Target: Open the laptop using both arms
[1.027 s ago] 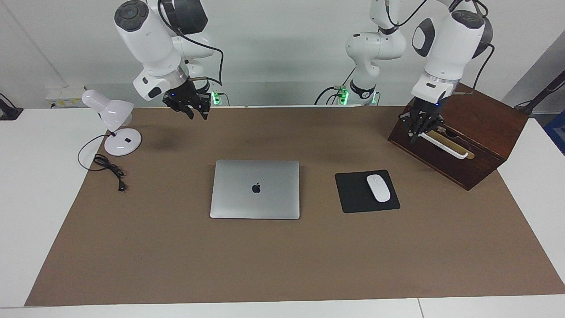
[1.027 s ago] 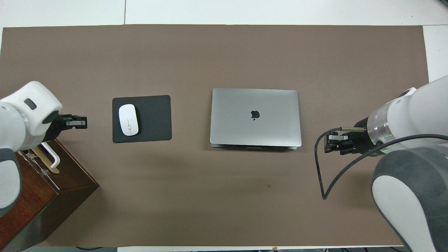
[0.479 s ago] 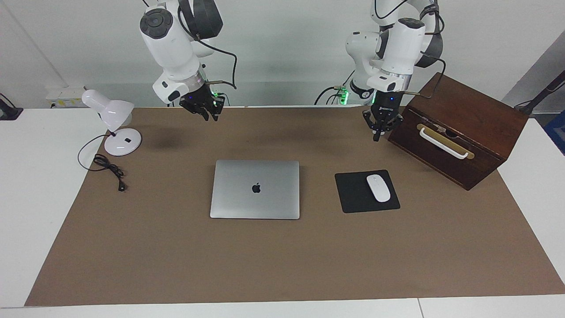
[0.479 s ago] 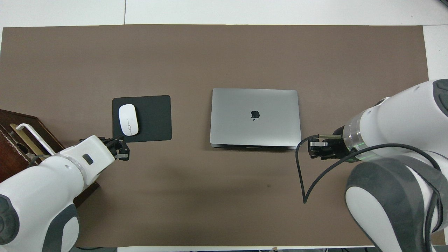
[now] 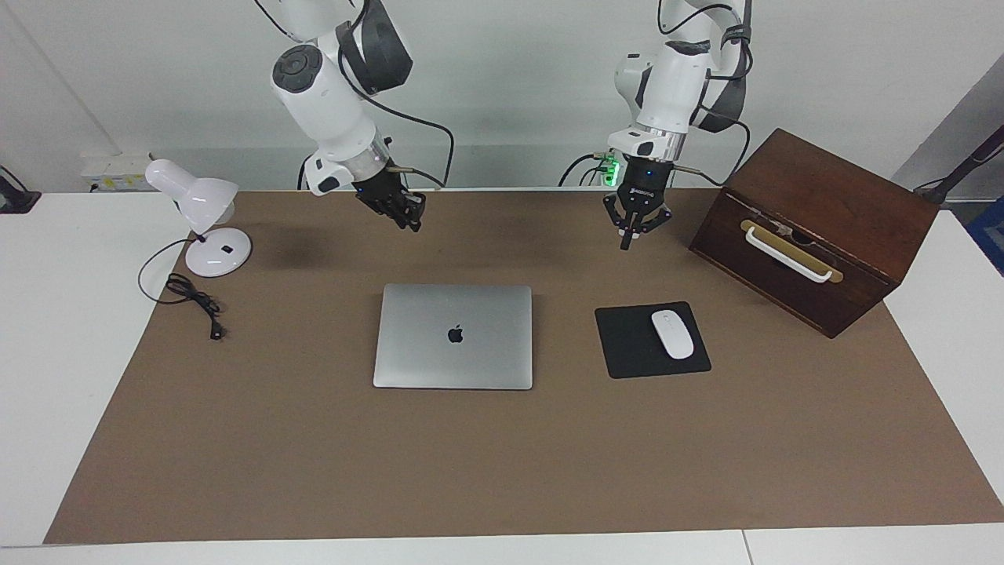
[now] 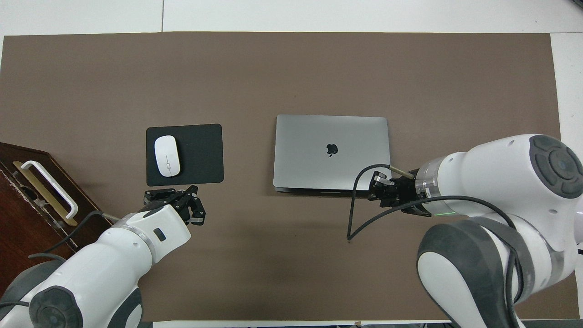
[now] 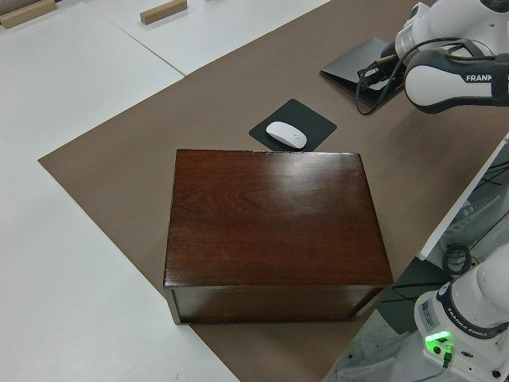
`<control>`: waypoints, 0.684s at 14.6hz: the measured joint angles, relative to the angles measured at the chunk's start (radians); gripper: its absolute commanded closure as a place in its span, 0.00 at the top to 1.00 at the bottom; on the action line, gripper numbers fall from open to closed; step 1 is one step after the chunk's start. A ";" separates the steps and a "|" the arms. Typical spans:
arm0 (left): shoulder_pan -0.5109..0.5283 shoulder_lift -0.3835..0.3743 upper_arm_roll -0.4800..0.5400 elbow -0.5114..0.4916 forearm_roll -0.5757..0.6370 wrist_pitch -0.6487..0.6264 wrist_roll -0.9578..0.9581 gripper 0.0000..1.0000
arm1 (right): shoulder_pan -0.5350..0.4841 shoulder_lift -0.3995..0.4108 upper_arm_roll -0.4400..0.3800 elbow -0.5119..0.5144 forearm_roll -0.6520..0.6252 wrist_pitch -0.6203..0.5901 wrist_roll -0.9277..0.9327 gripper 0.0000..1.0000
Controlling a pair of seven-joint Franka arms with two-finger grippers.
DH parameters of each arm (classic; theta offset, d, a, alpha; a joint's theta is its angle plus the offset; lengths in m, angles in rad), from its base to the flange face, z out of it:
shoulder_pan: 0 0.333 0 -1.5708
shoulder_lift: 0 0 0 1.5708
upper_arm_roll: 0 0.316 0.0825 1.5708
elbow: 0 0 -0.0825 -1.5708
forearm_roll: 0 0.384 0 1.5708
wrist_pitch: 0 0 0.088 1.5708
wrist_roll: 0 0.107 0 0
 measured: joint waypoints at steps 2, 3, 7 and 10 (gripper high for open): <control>-0.030 0.017 0.000 -0.008 0.000 0.044 -0.016 0.00 | 0.001 0.000 -0.001 -0.034 0.047 0.081 0.017 0.40; -0.053 0.033 0.000 -0.013 0.000 0.073 -0.037 0.00 | 0.001 0.000 -0.002 -0.052 0.069 0.122 0.018 0.44; -0.148 0.146 -0.001 -0.050 0.000 0.257 -0.128 0.00 | 0.005 0.028 -0.002 -0.094 0.135 0.236 0.018 0.54; -0.185 0.246 -0.001 -0.056 0.000 0.387 -0.163 0.00 | 0.028 0.066 -0.001 -0.124 0.231 0.327 0.019 0.59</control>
